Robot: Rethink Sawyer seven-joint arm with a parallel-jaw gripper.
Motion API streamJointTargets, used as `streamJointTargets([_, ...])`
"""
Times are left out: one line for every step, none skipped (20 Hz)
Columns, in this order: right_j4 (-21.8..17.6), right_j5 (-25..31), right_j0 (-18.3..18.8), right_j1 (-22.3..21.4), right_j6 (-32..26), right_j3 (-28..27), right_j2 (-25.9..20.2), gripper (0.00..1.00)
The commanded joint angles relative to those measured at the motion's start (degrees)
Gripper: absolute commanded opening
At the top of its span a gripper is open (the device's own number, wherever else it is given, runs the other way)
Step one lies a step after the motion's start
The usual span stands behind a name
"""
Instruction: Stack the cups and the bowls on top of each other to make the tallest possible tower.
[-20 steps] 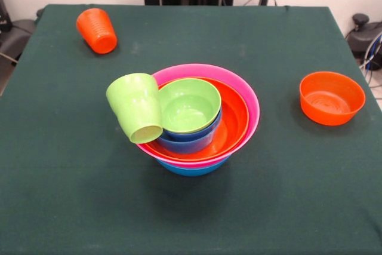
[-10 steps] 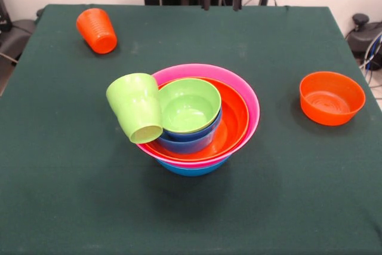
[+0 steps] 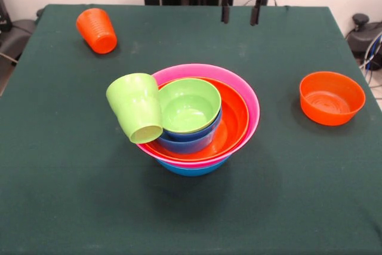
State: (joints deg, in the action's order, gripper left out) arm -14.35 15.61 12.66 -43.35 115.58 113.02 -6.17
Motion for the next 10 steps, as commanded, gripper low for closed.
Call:
streamJointTargets([4.38, -3.66, -4.37, 5.07, 13.25, -4.03, 2.45, 1.0])
streamJointTargets([5.08, -3.88, -5.2, 5.62, 13.68, -4.46, 2.77, 1.0])
streamJointTargets([5.81, -4.34, -6.11, 6.56, 14.18, -5.12, 3.18, 1.0])
streamJointTargets([6.3, -4.72, -6.7, 7.12, 14.45, -5.46, 3.49, 1.0])
streamJointTargets([7.11, -5.49, -7.45, 8.25, 15.07, -6.1, 3.89, 1.0])
streamJointTargets([7.63, -6.03, -7.96, 8.96, 15.33, -6.45, 4.15, 1.0])
streamJointTargets([8.25, -6.74, -8.6, 10.03, 15.76, -7.02, 4.53, 1.0])
streamJointTargets([8.88, -7.46, -9.23, 11.09, 16.2, -7.58, 4.91, 1.0])
streamJointTargets([9.32, -8.02, -10.24, 12.43, 16.57, -8.51, 5.55, 1.0])
streamJointTargets([9.68, -8.41, -10.79, 13.19, 16.69, -9.02, 5.91, 1.0])
